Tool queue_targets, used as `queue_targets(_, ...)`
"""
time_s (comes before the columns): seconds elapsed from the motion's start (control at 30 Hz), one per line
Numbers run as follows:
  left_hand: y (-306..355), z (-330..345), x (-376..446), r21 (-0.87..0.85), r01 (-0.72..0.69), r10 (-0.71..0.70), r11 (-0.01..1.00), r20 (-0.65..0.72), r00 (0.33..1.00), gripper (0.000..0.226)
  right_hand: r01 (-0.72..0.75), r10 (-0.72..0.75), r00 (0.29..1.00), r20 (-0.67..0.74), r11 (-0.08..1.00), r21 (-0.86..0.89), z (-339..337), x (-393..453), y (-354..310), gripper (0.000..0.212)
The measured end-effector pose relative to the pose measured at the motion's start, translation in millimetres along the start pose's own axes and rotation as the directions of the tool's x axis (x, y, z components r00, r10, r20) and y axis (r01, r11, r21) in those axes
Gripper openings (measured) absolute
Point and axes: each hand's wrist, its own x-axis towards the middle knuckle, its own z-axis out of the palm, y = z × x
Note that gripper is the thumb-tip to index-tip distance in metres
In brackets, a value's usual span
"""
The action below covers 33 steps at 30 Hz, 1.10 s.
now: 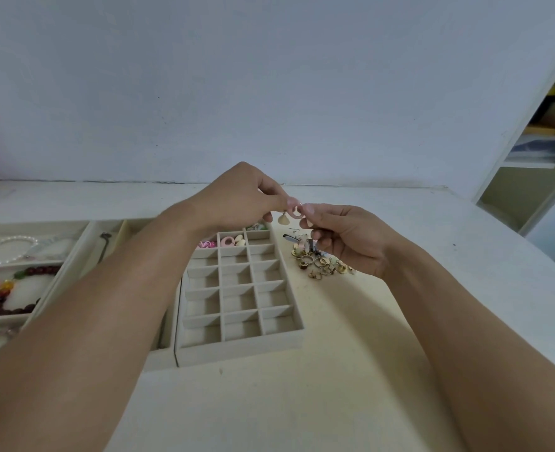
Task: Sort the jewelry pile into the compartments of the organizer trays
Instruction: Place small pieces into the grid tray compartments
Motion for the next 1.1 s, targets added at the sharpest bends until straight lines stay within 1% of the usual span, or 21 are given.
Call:
queue_targets(0.17, 0.5, -0.1, 0.8, -0.046, 0.021, -0.022, 0.999, -0.032, 0.999, 0.016, -0.007, 0.007, 1.0, 0.013, 1.0, -0.012, -0.1, -1.9, -0.7, 0.03)
queue_targets(0.27, 0.7, 0.6, 1.1, -0.044, 0.029, -0.031, 0.999, -0.044, 0.999, 0.017, 0.005, -0.006, 1.0, -0.019, 0.999, -0.054, 0.5, -1.3, -0.2, 0.027)
queue_targets(0.47, 1.9, -1.2, -0.5, -0.027, 0.046, -0.047, 0.999, -0.05, 0.998, 0.017, 0.056, -0.068, 0.993, -0.092, 0.99, -0.126, 2.4, 2.4, 3.6, 0.031)
queue_targets(0.57, 0.8, -3.4, -1.4, -0.004, 0.073, -0.073, 0.997, -0.02, 0.997, 0.02, 0.101, -0.124, 0.982, -0.142, 0.982, -0.161, 3.7, 3.8, 5.7, 0.032)
queue_targets(0.6, 0.2, -4.0, -1.1, -0.01, 0.079, -0.079, 0.997, -0.026, 0.997, 0.019, 0.122, -0.154, 0.975, -0.162, 0.974, -0.192, 4.6, 3.2, 5.7, 0.029)
queue_targets(0.63, -1.3, -5.5, -1.0, -0.02, 0.082, -0.083, 0.996, -0.043, 0.996, 0.016, 0.145, -0.196, 0.964, -0.18, 0.955, -0.26, 6.1, 2.3, 5.9, 0.028)
queue_targets(0.67, -2.7, -6.7, -0.6, -0.029, 0.081, -0.083, 0.996, -0.069, 0.994, 0.013, 0.161, -0.246, 0.95, -0.194, 0.915, -0.369, 6.8, 0.9, 6.5, 0.027)
queue_targets(0.73, -4.8, -9.3, 0.3, -0.066, 0.077, -0.085, 0.995, -0.127, 0.988, 0.007, 0.151, -0.331, 0.927, -0.178, 0.761, -0.631, 5.5, 0.5, 9.7, 0.021)
queue_targets(0.77, -6.7, -12.4, -0.4, -0.089, 0.076, -0.089, 0.993, -0.158, 0.983, 0.006, 0.144, -0.35, 0.925, -0.15, 0.686, -0.714, 7.2, 2.4, 10.0, 0.014)
queue_targets(0.8, -7.4, -13.5, 0.2, -0.106, 0.075, -0.094, 0.991, -0.182, 0.979, 0.007, 0.152, -0.358, 0.926, -0.118, 0.642, -0.752, 8.5, 3.9, 10.1, 0.01)
queue_targets(0.93, -9.2, -19.8, 0.2, -0.151, 0.091, -0.129, 0.984, -0.266, 0.955, 0.009, 0.216, -0.376, 0.926, 0.032, 0.46, -0.861, 26.7, 20.7, 0.2, 0.014)
queue_targets(1.0, -8.8, -21.6, -0.1, -0.187, 0.089, -0.142, 0.978, -0.291, 0.946, 0.008, 0.2, -0.317, 0.944, 0.094, 0.322, -0.925, 36.0, 29.9, -6.7, 0.016)
queue_targets(1.07, -8.3, -22.6, -0.7, -0.231, 0.081, -0.153, 0.97, -0.318, 0.936, 0.007, 0.156, -0.221, 0.968, 0.118, 0.16, -0.975, 42.8, 39.8, -10.9, 0.016)
queue_targets(1.1, -7.8, -22.9, -0.9, -0.251, 0.076, -0.159, 0.965, -0.331, 0.93, 0.007, 0.143, -0.177, 0.976, 0.124, 0.104, -0.984, 45.5, 43.6, -12.0, 0.016)
